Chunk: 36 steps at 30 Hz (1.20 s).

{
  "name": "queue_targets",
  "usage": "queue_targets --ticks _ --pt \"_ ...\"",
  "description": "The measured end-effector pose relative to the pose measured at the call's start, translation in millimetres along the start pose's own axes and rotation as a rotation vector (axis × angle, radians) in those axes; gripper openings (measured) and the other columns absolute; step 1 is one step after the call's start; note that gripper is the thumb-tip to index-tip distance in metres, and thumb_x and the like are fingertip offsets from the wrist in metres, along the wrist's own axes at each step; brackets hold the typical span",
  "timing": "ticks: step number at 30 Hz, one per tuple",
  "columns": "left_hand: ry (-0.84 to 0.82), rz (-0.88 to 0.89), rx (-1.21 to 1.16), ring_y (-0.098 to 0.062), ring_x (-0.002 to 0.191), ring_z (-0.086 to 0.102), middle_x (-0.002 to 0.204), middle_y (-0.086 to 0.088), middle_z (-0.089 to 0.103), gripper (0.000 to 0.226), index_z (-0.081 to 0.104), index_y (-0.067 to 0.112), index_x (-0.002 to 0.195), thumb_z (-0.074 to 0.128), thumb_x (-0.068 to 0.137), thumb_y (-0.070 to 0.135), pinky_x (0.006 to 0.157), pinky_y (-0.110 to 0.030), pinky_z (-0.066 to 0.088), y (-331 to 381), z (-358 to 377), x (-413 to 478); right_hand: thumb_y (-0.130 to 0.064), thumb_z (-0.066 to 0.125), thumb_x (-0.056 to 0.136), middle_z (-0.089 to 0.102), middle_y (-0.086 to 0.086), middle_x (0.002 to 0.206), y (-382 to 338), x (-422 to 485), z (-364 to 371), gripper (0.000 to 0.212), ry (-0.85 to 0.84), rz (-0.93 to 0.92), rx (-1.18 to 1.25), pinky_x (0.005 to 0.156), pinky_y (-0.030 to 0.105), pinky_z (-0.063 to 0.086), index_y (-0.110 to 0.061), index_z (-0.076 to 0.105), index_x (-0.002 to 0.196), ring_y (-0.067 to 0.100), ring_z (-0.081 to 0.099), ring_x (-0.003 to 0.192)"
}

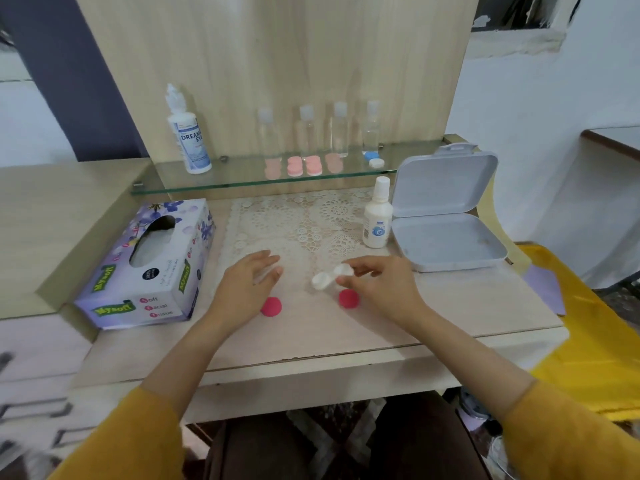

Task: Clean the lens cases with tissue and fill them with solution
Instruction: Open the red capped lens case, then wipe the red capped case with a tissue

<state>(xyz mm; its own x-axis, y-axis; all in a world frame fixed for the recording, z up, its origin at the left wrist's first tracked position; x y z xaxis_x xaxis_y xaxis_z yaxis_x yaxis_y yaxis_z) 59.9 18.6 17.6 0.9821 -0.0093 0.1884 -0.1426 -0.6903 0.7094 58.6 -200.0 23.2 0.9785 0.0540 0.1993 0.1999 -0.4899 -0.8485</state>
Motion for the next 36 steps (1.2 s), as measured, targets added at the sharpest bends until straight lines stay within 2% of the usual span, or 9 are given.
queue_targets --ticks 3,6,10,14,17,21,24,29,36 --pt "0.008 -0.027 0.051 -0.015 0.129 0.04 0.14 -0.003 0.045 0.03 0.058 0.01 0.123 0.047 0.095 0.013 0.097 -0.01 0.025 -15 -10 -7 -0.024 0.074 0.074 0.071 -0.008 0.09 -3 -2 18 0.022 -0.071 -0.005 0.009 0.07 0.008 0.042 -0.022 0.073 0.096 0.009 0.065 0.079" --pt "0.002 -0.018 0.166 -0.021 0.129 0.039 0.138 -0.006 0.046 0.032 0.058 0.009 0.122 0.046 0.093 0.004 0.103 -0.015 0.022 -29 -11 -12 -0.03 0.071 0.074 0.07 -0.016 0.087 -6 -6 27 0.018 -0.104 -0.087 -0.093 0.071 0.017 0.048 -0.032 0.073 0.092 0.0 0.061 0.078" --pt "-0.01 0.015 0.237 -0.02 0.13 0.037 0.139 -0.004 0.045 0.036 0.056 0.013 0.125 0.047 0.092 0.003 0.11 -0.022 0.022 -39 -9 -15 -0.033 0.068 0.075 0.069 -0.002 0.078 -7 -8 34 0.008 -0.121 -0.227 -0.201 0.069 0.029 0.045 -0.029 0.073 0.081 0.011 0.055 0.077" --pt "-0.016 0.073 0.322 -0.018 0.132 0.033 0.142 -0.004 0.041 0.038 0.051 0.013 0.13 0.042 0.094 0.003 0.104 -0.011 0.011 -36 -9 -16 -0.031 0.069 0.077 0.069 -0.007 0.088 -3 -6 35 0.012 -0.142 -0.252 -0.263 0.077 0.028 0.043 -0.026 0.07 0.088 0.009 0.05 0.09" --pt "0.035 0.126 0.336 -0.018 0.13 0.036 0.138 -0.003 0.045 0.037 0.053 0.012 0.128 0.042 0.094 0.003 0.1 -0.009 0.013 -26 -19 -18 -0.032 0.071 0.076 0.066 -0.014 0.095 2 -6 35 0.022 -0.155 -0.258 -0.281 0.08 0.025 0.041 -0.028 0.069 0.098 0.007 0.048 0.097" --pt "0.219 0.236 0.359 -0.025 0.11 0.054 0.113 -0.006 0.065 0.022 0.067 0.008 0.108 0.056 0.089 0.006 0.094 -0.019 0.03 -11 -61 -8 -0.033 0.072 0.075 0.061 -0.019 0.093 6 -5 37 0.027 -0.142 -0.277 -0.286 0.078 0.022 0.038 -0.027 0.067 0.101 0.006 0.048 0.096" --pt "0.308 0.134 0.394 -0.025 0.102 0.056 0.106 -0.006 0.067 0.018 0.07 0.01 0.101 0.057 0.089 0.012 0.088 -0.026 0.036 -19 -103 7 -0.033 0.074 0.074 0.063 -0.015 0.098 9 -3 39 0.031 -0.13 -0.28 -0.285 0.075 0.015 0.035 -0.025 0.067 0.103 0.006 0.048 0.098" --pt "0.177 -0.13 0.599 -0.019 0.091 0.057 0.105 -0.004 0.068 0.018 0.07 0.013 0.1 0.059 0.086 0.012 0.08 -0.027 0.041 -49 -149 31 -0.033 0.074 0.073 0.065 -0.013 0.102 10 -3 40 0.032 -0.126 -0.292 -0.298 0.078 0.02 0.037 -0.025 0.068 0.103 0.007 0.05 0.101" --pt "-0.023 -0.019 0.929 -0.022 0.097 0.058 0.106 -0.002 0.068 0.024 0.065 0.021 0.109 0.062 0.085 0.02 0.079 -0.028 0.039 -63 -155 54 -0.03 0.077 0.071 0.066 -0.011 0.099 13 -2 40 0.033 -0.132 -0.301 -0.274 0.076 0.011 0.035 -0.025 0.068 0.102 0.008 0.05 0.1"
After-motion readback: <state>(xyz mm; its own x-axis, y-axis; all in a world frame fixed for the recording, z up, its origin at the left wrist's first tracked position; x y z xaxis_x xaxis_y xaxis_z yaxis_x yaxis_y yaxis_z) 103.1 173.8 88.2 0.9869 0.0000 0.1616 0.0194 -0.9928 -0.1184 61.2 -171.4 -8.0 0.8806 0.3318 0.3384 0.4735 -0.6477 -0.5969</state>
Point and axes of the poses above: each hand's wrist, its own x-axis towards the middle knuckle, its own z-axis out of the palm, y = z × x, the point moved 2 cm from there along x, towards the middle knuckle
